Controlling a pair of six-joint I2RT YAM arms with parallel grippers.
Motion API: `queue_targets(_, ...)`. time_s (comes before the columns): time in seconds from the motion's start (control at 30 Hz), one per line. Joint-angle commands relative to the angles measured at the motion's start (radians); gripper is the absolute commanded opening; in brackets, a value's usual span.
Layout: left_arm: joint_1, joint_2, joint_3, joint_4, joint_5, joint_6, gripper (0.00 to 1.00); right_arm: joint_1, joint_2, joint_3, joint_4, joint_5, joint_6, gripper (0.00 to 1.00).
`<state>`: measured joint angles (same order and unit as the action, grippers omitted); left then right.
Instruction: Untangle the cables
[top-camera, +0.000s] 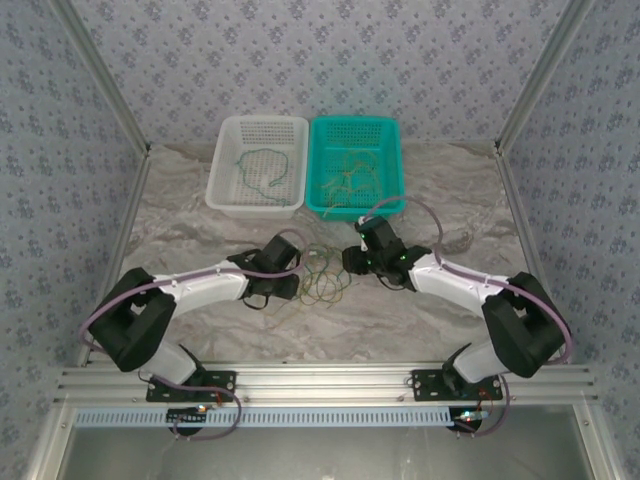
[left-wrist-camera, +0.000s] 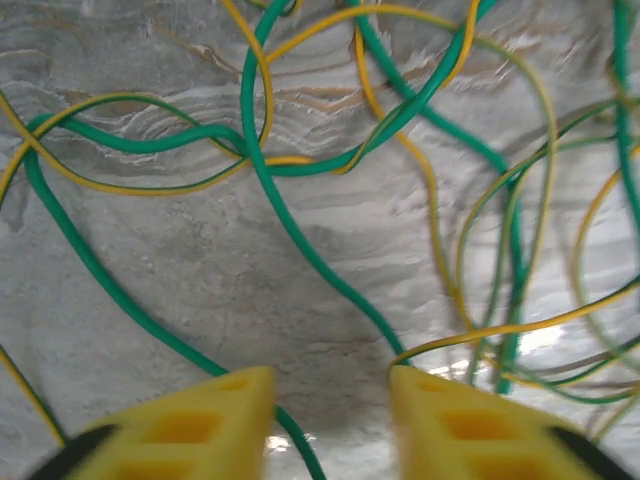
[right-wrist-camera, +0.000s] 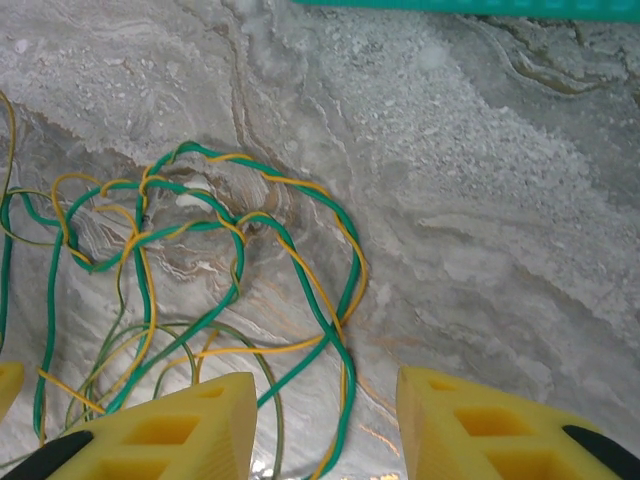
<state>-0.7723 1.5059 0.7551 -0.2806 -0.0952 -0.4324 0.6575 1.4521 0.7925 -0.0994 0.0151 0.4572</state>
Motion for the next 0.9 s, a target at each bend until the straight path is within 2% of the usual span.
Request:
queue_targets(0.0,0.000,-0.016,0.000,0.023,-0.049,-0.008,0.14,0.016,0.006,0.054,0.018,0.040,0.006,0.44)
queue_targets(0.07,0.000,-0.038,0.009,-0.005,-0.086,-0.007,0.04,0.019,0.006,0.065,0.019,0.049,0.003,0.43)
queue_targets(0.17,0.001,-0.090,0.020,-0.044,-0.108,0.013,0.00,0.019,0.006,0.079,0.016,0.054,-0.004,0.44)
queue_targets(0.37,0.010,-0.242,0.029,-0.084,-0.149,0.020,0.00,0.019,0.008,0.101,0.000,0.065,-0.009,0.43)
queue_targets(0.57,0.073,-0.374,0.054,-0.113,-0.048,0.024,0.00,0.029,-0.017,0.121,-0.008,0.067,-0.034,0.42)
queue_targets(0.7,0.138,-0.467,0.066,-0.097,0.117,0.060,0.00,0.042,-0.081,0.093,0.060,0.020,-0.106,0.44)
queue_targets(0.87,0.163,-0.560,0.086,-0.106,0.160,0.123,0.00,0.067,-0.171,0.065,0.125,-0.012,-0.247,0.51)
